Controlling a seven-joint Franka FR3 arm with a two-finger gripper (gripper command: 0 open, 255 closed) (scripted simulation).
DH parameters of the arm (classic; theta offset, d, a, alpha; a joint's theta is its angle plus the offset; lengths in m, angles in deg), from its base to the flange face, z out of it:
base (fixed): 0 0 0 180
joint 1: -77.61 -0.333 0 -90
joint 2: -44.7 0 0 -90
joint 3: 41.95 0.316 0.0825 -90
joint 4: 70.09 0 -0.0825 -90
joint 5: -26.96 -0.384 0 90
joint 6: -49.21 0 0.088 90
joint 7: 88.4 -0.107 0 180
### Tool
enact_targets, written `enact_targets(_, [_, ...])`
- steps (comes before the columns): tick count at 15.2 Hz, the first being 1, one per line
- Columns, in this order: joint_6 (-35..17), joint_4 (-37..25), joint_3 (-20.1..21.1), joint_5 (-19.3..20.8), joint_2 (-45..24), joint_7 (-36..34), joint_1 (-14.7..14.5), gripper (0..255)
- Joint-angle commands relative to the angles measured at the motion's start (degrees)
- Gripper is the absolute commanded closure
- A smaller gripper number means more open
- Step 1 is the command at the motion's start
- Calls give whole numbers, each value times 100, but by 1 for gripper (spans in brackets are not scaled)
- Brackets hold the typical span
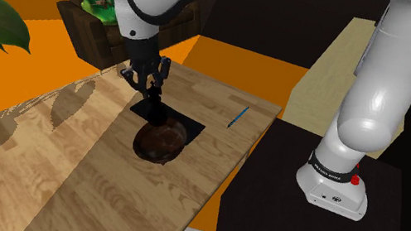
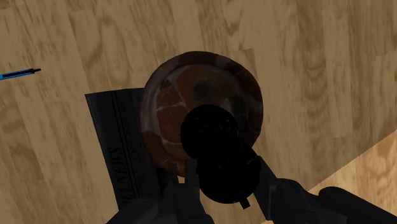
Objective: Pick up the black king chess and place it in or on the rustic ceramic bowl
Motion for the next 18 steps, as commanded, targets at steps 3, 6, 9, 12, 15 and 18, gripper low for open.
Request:
enact_targets(3, [-305, 234, -1, 38, -77, -19, -6, 255])
enact_targets(6, [-525, 390, -2, 73, -147, -39, -13, 255])
enact_targets(9, [-742, 535, -5, 115, -228, -65, -21, 255])
enact_targets(12, [-853, 606, -7, 139, -273, -79, -26, 255])
enact_targets(15, [-853, 605, -8, 139, -274, -79, -26, 255])
enact_targets(18, [-853, 605, -8, 139, -274, -79, -26, 255])
